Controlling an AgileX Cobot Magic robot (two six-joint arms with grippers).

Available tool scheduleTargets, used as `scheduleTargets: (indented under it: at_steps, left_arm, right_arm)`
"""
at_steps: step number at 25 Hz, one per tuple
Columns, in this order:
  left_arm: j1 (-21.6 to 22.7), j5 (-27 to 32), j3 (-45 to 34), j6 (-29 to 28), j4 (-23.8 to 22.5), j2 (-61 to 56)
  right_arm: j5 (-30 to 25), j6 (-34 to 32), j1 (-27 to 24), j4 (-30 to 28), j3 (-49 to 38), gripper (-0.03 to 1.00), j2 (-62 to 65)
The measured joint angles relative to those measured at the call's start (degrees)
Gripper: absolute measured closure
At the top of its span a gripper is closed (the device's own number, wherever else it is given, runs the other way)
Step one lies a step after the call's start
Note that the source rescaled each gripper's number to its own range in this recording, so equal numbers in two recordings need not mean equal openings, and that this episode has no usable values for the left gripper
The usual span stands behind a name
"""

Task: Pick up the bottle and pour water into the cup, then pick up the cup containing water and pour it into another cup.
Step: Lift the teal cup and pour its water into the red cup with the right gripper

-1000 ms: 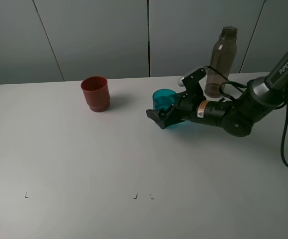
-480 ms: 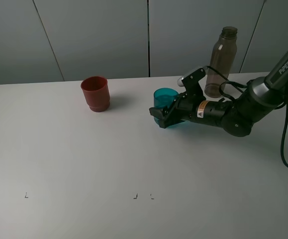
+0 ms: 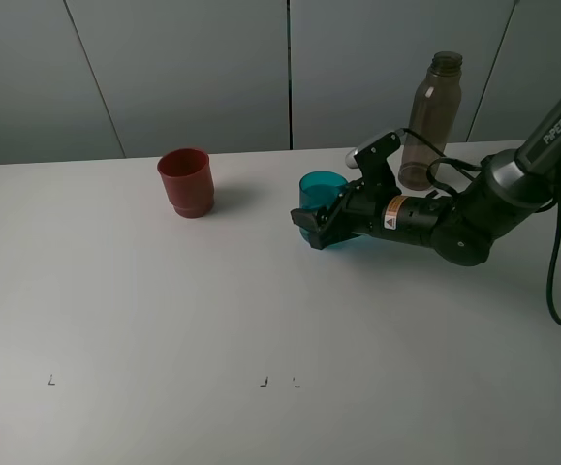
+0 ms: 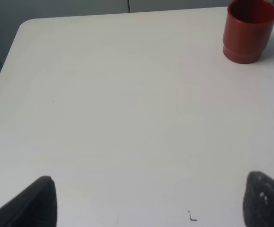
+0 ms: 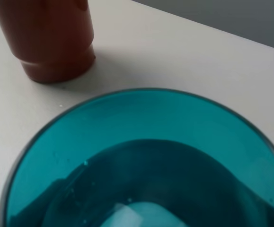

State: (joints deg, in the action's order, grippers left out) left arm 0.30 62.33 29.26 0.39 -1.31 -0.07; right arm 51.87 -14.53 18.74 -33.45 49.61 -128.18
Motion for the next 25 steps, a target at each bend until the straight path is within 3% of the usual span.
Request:
scheduleTargets:
  at_steps: [5, 15, 25]
  left_arm:
    - [0.00, 0.00, 0.00, -0.39, 0.00, 0.00]
    - [0.00, 0.00, 0.00, 0.00, 0.00, 0.00]
    - [0.00, 0.00, 0.00, 0.00, 0.00, 0.00]
  right_arm:
    - [-0.51, -0.72, 0.00, 0.00, 0.00, 0.92, 0.23]
    - [-9.41, -2.54, 0.00, 0.00, 0.00, 0.92, 5.52]
    - [-13.68, -5.93, 2.98, 0.00, 4.30, 0.92, 9.76]
